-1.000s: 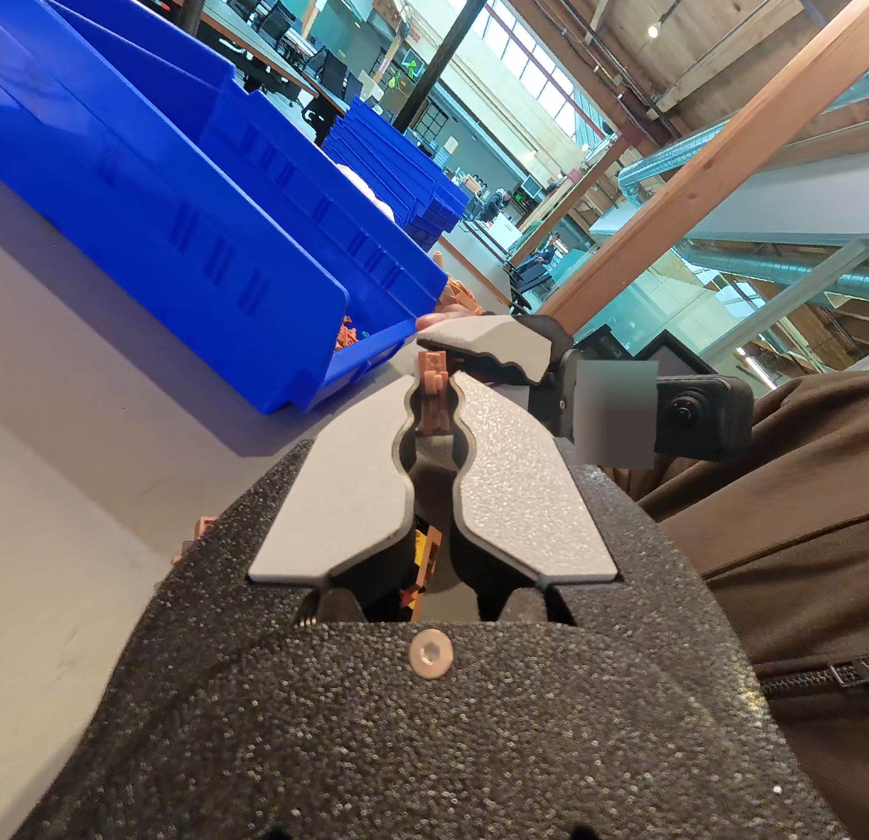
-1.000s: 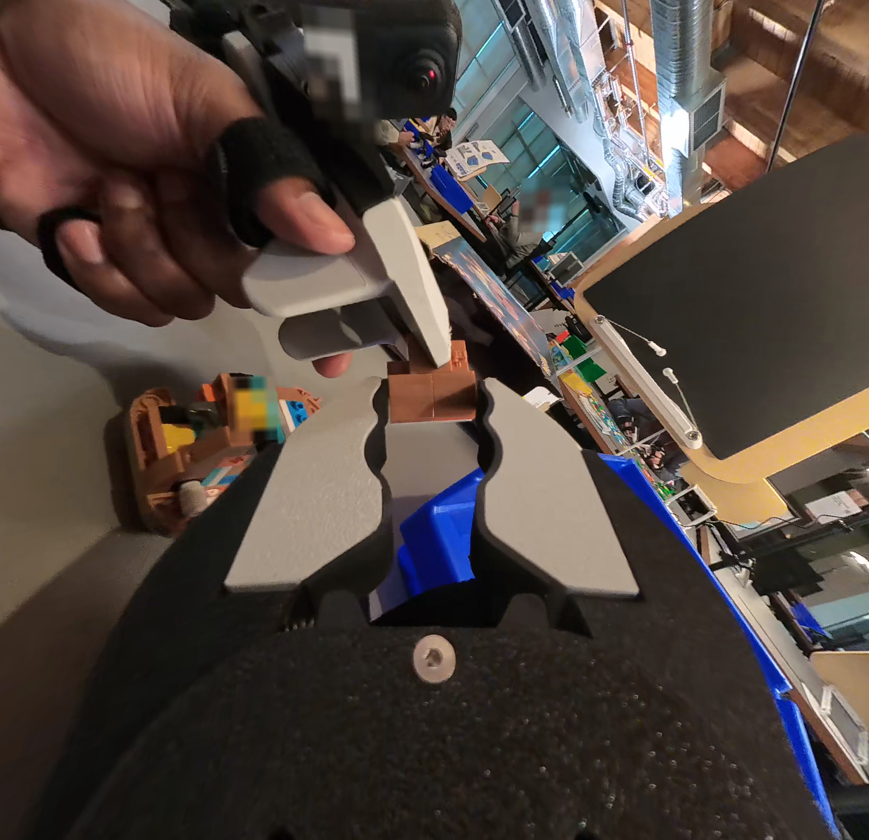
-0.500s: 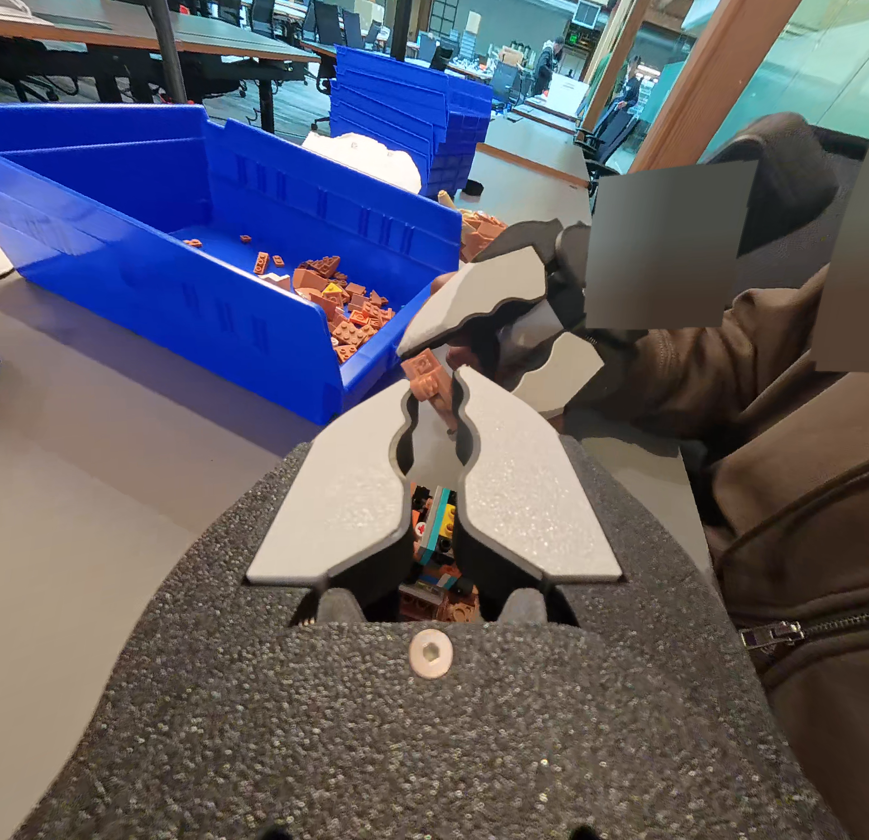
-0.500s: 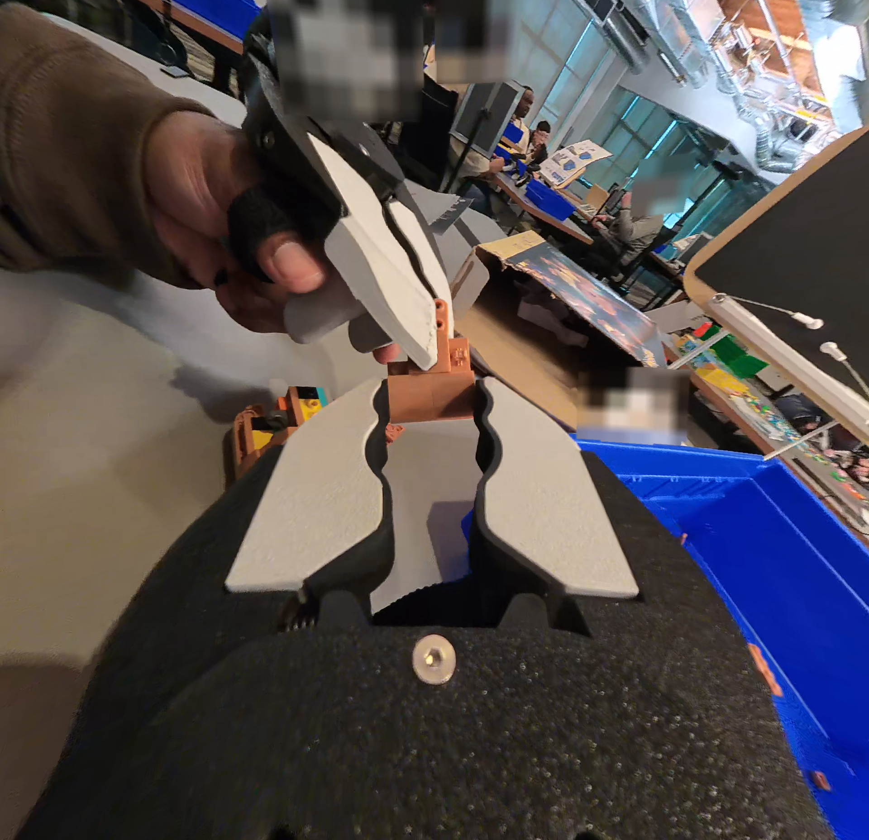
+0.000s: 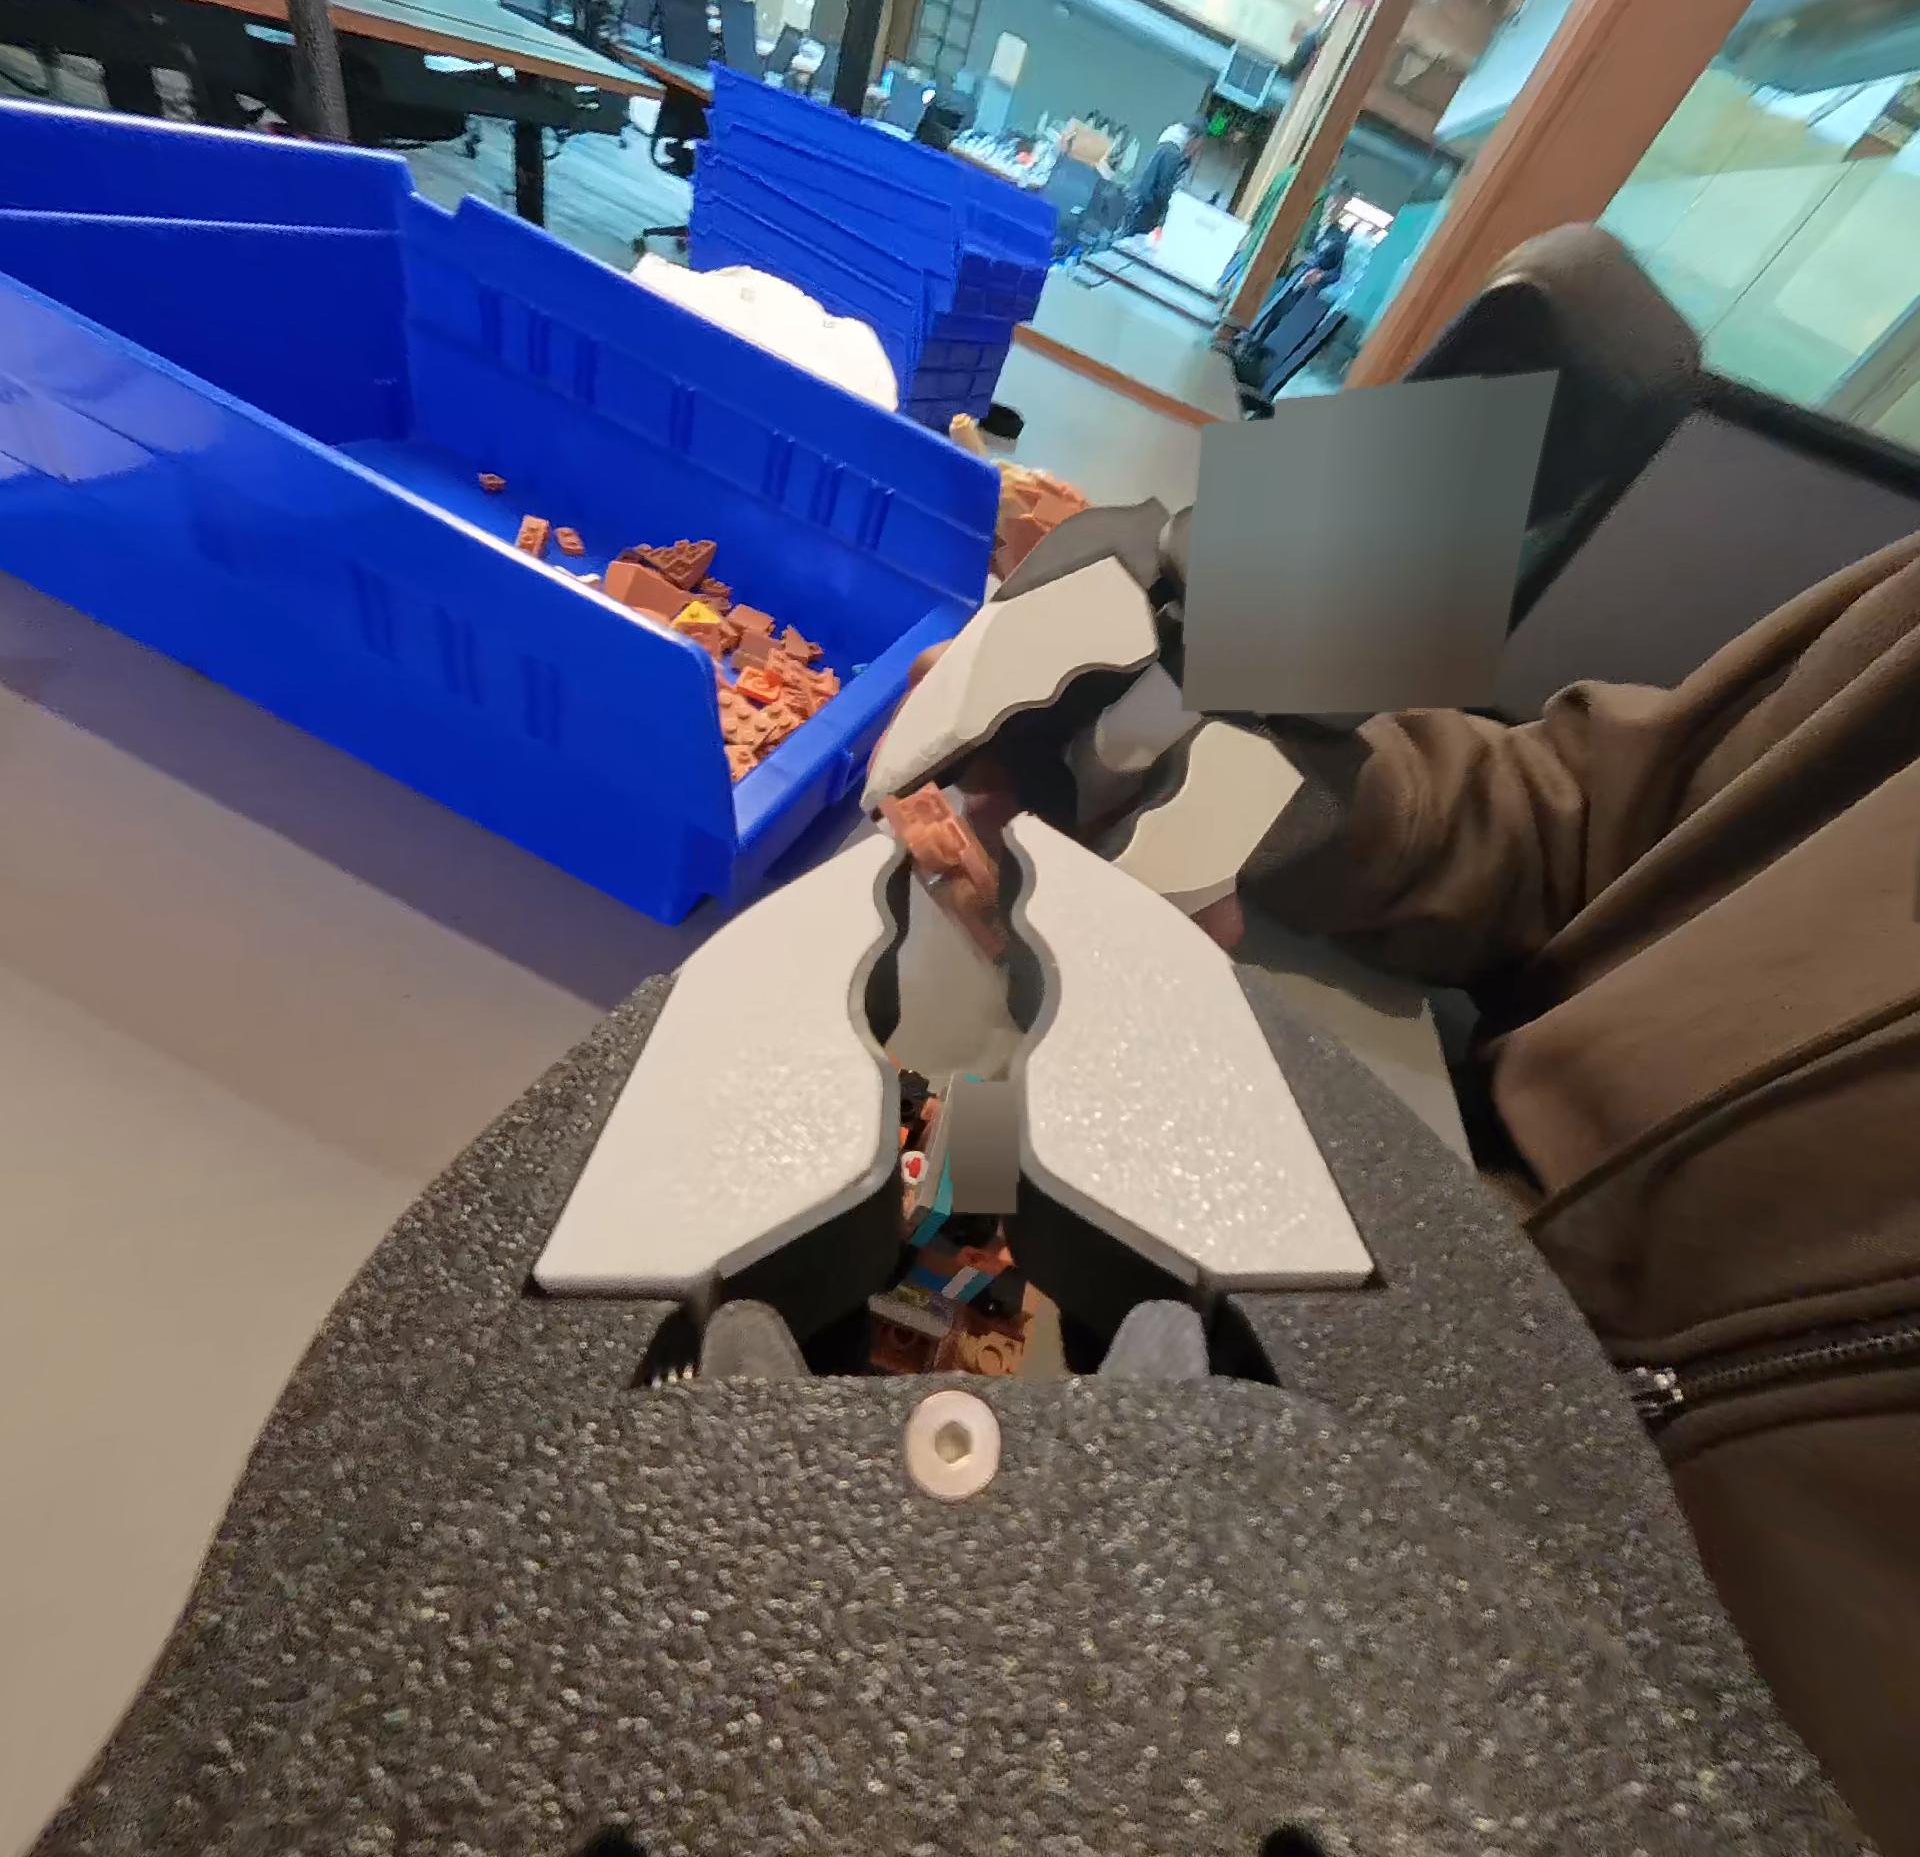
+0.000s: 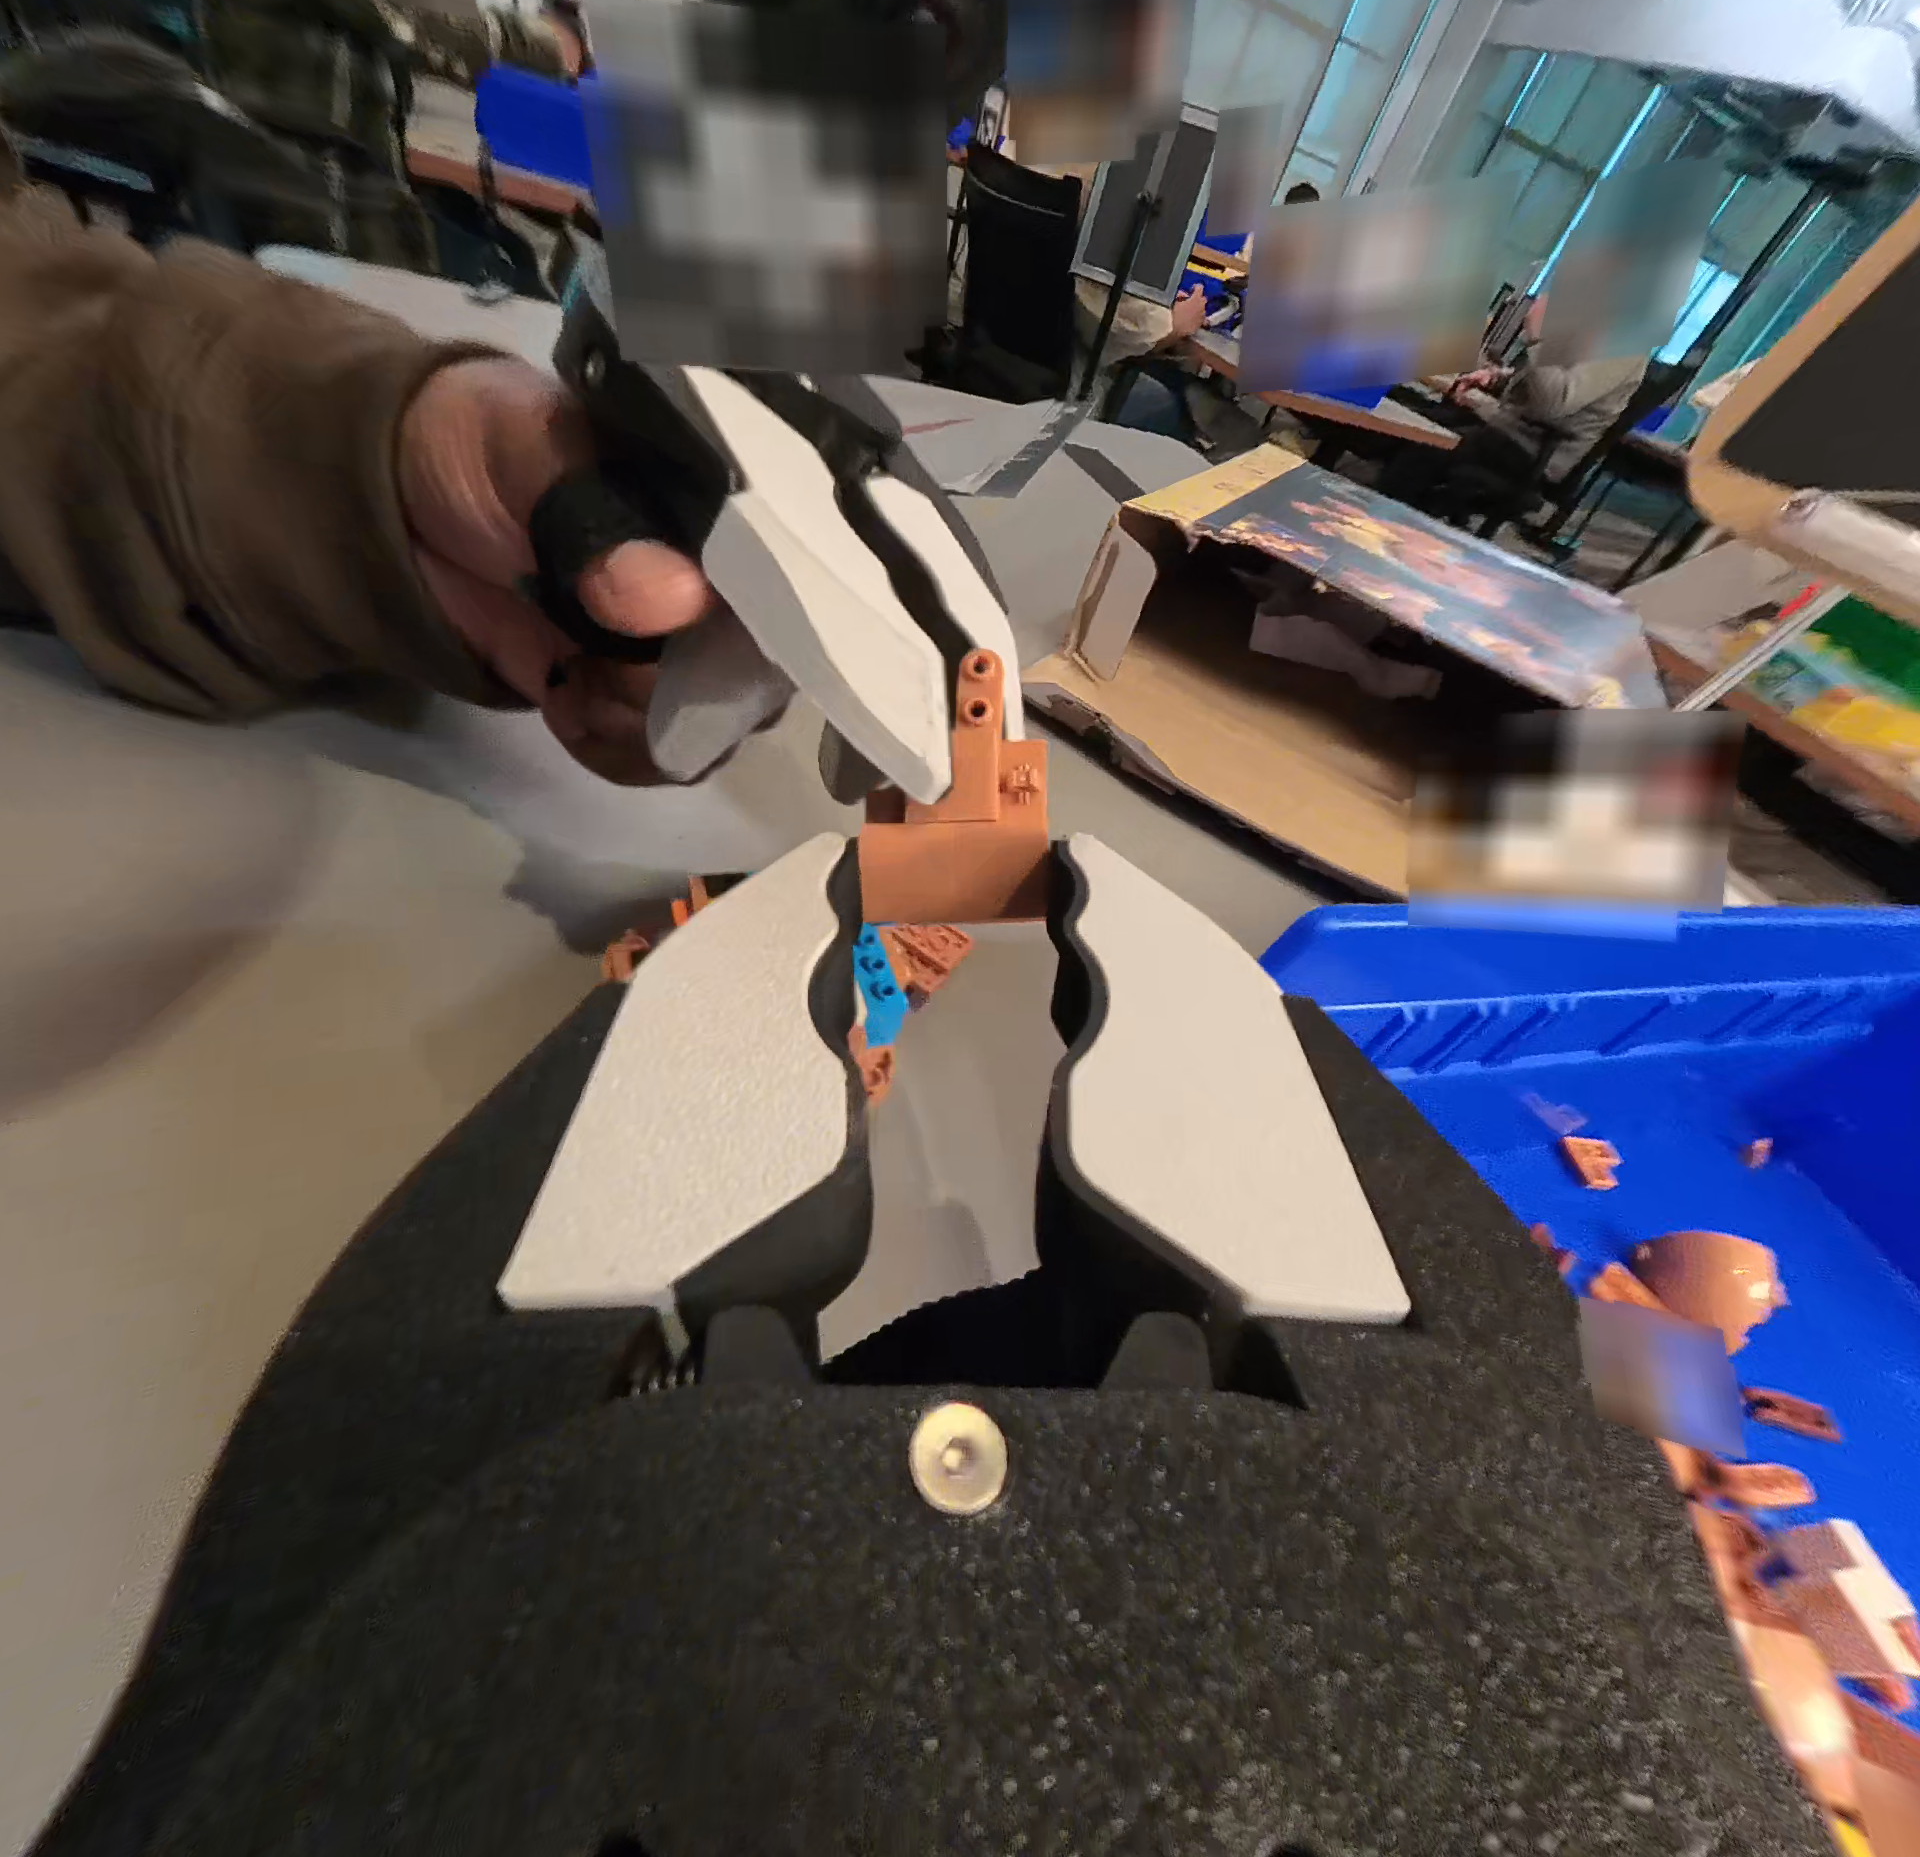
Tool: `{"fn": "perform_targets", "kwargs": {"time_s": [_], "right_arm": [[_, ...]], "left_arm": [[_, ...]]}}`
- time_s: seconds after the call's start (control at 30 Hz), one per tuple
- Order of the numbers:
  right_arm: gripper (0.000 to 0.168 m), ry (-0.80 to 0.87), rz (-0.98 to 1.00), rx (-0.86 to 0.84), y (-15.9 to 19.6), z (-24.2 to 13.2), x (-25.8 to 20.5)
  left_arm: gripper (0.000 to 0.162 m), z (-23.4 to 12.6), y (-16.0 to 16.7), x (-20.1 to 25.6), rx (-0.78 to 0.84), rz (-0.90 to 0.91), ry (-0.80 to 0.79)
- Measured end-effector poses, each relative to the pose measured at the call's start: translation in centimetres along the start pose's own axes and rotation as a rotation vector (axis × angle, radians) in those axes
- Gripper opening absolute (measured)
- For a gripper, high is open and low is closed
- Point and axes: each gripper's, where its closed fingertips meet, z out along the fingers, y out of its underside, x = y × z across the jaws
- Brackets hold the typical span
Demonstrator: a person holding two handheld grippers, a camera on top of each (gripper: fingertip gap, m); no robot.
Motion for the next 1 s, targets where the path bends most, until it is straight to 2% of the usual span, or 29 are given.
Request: {"fn": "perform_targets", "kwargs": {"time_s": [0.13,0.3,0.4,0.53,0.7,1.0], "right_arm": [[0.033,-0.044,0.257,0.083,-0.8,-0.5,1.0],[0.033,-0.24,0.64,0.267,-2.6,-1.6,1.4],[0.033,-0.334,0.794,0.323,-2.9,-1.8,1.3],[0.033,-0.433,0.876,0.361,-3.5,-1.7,0.5],[0.033,-0.534,0.951,0.373,-3.8,-1.5,-0.5],[0.034,-0.714,0.961,0.273,-3.9,-1.9,-3.3]], "left_arm": [[0.024,-0.7,-1.3,0.3,0.086,-0.007,0.048],[0.027,-1.4,-2.5,0.6,0.145,0.104,0.037],[0.03,-1.3,-2.7,0.9,0.165,0.127,0.037],[0.037,-1.0,-2.9,0.9,0.196,0.104,0.036],[0.037,-1.1,-3.1,1.6,0.227,0.146,0.057],[0.03,-1.5,-2.2,3.6,0.188,0.486,0.104]]}}
